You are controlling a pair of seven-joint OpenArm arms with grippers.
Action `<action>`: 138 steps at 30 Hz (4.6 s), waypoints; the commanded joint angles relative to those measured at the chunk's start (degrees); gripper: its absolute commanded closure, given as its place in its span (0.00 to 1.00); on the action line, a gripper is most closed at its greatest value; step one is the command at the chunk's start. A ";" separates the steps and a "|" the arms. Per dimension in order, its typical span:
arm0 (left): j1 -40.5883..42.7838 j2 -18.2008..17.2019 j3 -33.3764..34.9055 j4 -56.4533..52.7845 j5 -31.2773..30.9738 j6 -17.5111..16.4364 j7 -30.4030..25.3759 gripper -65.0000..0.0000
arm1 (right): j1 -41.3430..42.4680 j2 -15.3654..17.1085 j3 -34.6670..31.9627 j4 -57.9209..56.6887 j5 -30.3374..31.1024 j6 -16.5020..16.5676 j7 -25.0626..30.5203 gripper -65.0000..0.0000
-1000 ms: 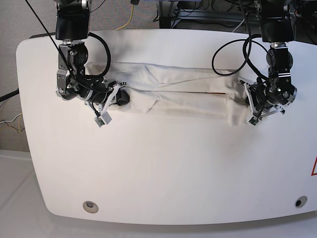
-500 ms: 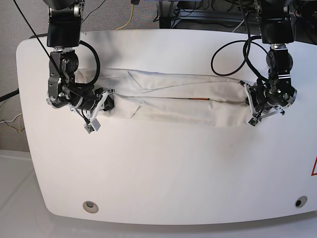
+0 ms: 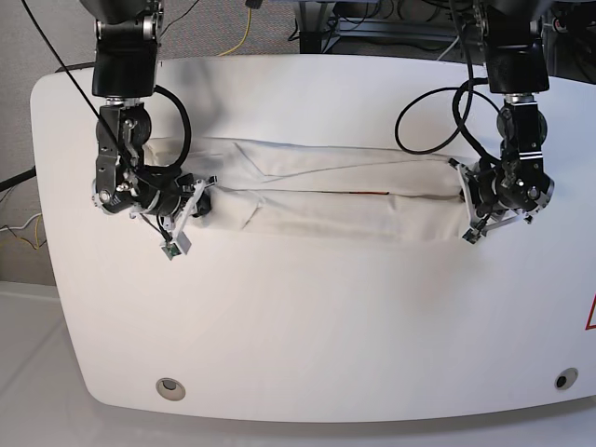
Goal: Fold the T-shirt properly
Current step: 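Hold the band ends and lower them, smoothing the folded band flat, then release the band end with the left gripper and move it outward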
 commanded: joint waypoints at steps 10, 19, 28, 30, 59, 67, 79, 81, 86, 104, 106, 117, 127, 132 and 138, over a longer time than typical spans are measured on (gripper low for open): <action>-3.39 0.59 0.70 -2.04 0.85 -0.91 3.48 0.88 | 3.28 -2.68 0.13 0.29 -9.57 0.01 -1.36 0.96; -6.91 -0.47 0.61 -2.04 0.94 -0.91 3.57 0.88 | 6.45 -2.68 0.04 0.29 -9.83 0.01 -3.03 0.96; -8.14 -0.91 0.53 -2.04 0.94 -0.91 3.48 0.88 | 7.06 -2.33 0.04 0.38 -9.83 0.01 -3.82 0.96; -8.22 -1.26 0.44 -2.04 0.94 -0.91 3.48 0.88 | 6.97 -2.33 0.04 0.38 -9.83 0.01 -3.82 0.96; -8.49 -2.66 -2.81 4.64 0.85 -0.91 5.86 0.24 | 5.74 -2.59 0.39 11.19 -9.92 -0.60 -9.27 0.45; -10.25 -2.66 -2.90 7.90 0.85 -0.91 8.94 0.24 | 7.06 -2.59 0.74 17.17 -9.92 -0.60 -14.63 0.45; -10.16 -5.12 -3.25 13.17 0.94 -0.91 10.96 0.24 | 6.97 -2.24 4.17 22.35 -9.92 -0.60 -18.59 0.45; -10.07 -6.09 -4.22 13.17 0.94 -0.91 10.87 0.24 | 6.36 -2.24 4.17 22.35 -9.92 -0.60 -18.59 0.45; -9.98 -7.15 -8.18 13.17 0.77 -0.91 10.87 0.24 | 5.39 -2.24 4.17 22.44 -9.92 -0.51 -18.50 0.45; -11.57 -9.61 -16.09 -2.57 0.59 -0.91 10.96 0.24 | 4.69 -2.42 3.73 22.44 -9.65 -0.08 -18.59 0.55; -11.57 -9.61 -16.44 -2.57 0.59 -0.91 10.96 0.24 | 3.81 -2.68 3.73 22.53 -9.57 -0.08 -18.59 0.68; -11.57 -9.52 -16.79 -2.57 0.59 -0.91 10.96 0.24 | -1.38 -5.05 3.64 22.79 -9.83 -0.51 -18.59 1.00; -11.74 -9.61 -16.79 -2.74 0.50 -0.91 11.05 0.24 | -1.91 -5.05 3.64 22.53 -9.83 -0.51 -18.41 1.00; -11.74 -9.43 -16.79 -3.01 -1.08 -0.91 11.05 0.24 | -1.47 -5.05 3.64 22.35 -9.92 -0.51 -18.24 1.00; -11.74 -9.70 -16.79 -6.35 -7.50 -0.91 11.05 0.24 | -0.41 -5.05 3.64 22.18 -9.92 -0.51 -18.24 1.00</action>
